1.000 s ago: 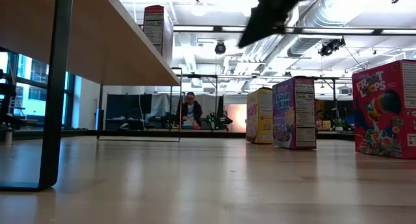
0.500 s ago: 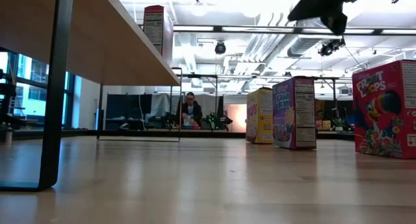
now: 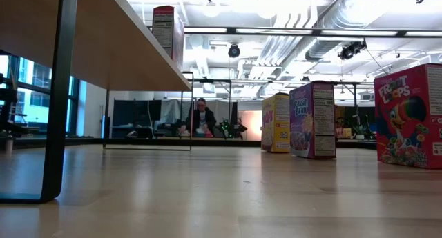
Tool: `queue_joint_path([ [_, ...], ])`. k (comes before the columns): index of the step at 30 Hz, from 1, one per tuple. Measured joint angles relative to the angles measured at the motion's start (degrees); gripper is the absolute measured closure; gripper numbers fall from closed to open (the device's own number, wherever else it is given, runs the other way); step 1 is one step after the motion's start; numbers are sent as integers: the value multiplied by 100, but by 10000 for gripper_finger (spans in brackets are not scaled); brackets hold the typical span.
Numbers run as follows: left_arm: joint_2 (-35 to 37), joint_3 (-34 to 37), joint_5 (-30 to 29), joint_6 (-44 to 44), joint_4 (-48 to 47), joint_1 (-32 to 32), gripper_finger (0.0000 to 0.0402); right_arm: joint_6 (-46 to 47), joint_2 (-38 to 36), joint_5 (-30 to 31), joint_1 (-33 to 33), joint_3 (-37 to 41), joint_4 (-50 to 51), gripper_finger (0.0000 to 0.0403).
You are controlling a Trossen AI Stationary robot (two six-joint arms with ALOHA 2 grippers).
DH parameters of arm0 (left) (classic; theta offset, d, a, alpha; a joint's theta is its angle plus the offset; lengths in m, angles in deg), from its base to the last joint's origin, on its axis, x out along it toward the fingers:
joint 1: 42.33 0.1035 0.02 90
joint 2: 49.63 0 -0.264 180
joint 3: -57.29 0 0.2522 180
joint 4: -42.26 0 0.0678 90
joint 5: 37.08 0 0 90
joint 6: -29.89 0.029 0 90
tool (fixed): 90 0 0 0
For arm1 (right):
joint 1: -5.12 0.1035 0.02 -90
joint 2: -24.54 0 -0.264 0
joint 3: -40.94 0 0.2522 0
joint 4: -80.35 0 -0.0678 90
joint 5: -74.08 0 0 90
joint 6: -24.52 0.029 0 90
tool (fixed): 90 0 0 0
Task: Stack cereal on shelf
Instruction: Put the red cereal box on the shelf aligned with the red cereal box
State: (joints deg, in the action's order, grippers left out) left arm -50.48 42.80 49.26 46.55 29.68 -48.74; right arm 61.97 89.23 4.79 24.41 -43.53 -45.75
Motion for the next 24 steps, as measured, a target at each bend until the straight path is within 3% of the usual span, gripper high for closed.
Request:
queue_joint_path([
  [3,0,0,24,-285,66,-1,402,-35,349,-24,36,-551,563,179],
  [7,-1,0,168,-1567,106,0,402,-38,706,-75,37,-1048,1281,178],
  [14,-38,-289,154,-2704,1266,0,397,20,892,-188,37,-1115,2098,178],
  [18,-373,-1132,-40,-2601,303,0,360,286,892,-152,33,-1093,2437,178],
  [24,-1256,-2523,-491,-3015,-1371,2,267,710,892,-271,37,-1093,2689,178],
])
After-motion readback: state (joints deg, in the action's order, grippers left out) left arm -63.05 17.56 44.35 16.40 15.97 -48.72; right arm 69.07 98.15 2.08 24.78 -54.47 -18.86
